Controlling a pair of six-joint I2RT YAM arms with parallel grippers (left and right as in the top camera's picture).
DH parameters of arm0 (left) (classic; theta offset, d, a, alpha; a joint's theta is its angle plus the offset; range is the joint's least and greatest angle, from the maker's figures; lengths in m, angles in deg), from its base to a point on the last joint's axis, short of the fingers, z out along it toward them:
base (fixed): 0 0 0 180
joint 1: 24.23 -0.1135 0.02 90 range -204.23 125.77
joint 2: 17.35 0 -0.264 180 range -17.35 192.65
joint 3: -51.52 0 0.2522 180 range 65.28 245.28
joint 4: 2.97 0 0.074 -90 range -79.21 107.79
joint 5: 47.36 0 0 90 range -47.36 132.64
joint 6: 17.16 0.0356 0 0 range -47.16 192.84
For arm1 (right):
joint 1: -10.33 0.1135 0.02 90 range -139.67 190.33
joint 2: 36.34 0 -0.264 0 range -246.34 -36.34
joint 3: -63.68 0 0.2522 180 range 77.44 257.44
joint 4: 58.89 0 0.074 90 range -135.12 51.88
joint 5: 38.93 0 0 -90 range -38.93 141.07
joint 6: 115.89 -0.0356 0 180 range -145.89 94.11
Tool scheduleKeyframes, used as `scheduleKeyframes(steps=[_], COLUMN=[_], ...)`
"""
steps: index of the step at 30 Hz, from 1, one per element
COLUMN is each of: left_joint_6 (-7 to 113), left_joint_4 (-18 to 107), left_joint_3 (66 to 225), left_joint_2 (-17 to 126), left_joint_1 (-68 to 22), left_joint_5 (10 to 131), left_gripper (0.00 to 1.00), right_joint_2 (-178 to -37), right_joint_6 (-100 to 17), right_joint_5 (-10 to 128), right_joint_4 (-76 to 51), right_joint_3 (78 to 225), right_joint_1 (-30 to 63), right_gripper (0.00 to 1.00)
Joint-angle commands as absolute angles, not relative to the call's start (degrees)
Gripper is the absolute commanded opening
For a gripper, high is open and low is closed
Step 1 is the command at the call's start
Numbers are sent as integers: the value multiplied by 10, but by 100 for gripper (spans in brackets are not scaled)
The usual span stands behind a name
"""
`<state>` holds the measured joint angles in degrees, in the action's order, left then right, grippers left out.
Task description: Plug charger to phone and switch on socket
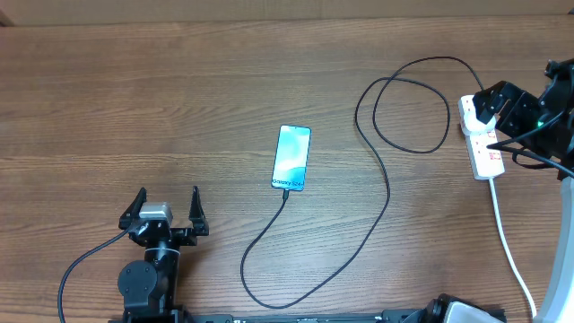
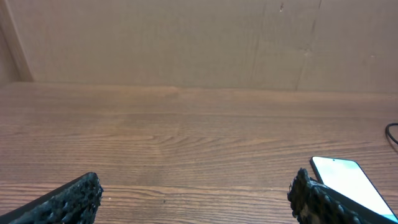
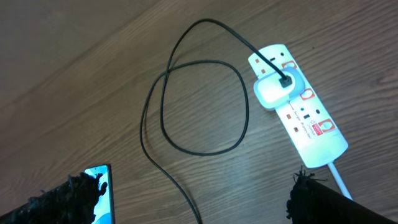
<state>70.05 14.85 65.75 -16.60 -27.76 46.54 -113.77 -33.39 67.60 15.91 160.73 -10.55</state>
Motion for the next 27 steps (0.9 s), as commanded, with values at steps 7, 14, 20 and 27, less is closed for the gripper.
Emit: scheduleKeyframes(steps=[7, 14, 20, 27], left_joint_6=[712, 712, 712, 712], left_joint_4=[149, 149, 149, 149], left_joint_3=[656, 656, 656, 656], left_joint_2=[-171, -171, -171, -171], left_joint_1=[-284, -284, -284, -284], left_joint_5=[469, 469, 469, 469], left_gripper=[100, 100, 100, 100], right_joint_2=[-1104, -1015, -922, -790], right_joint_6=[-336, -336, -336, -334], right_joint_5=[678, 678, 678, 673], right_joint_4=[71, -95, -302, -557], right_joint_3=[1556, 1400, 1214, 992], right_joint_1=[-87, -13, 53, 94], right_gripper=[100, 100, 100, 100])
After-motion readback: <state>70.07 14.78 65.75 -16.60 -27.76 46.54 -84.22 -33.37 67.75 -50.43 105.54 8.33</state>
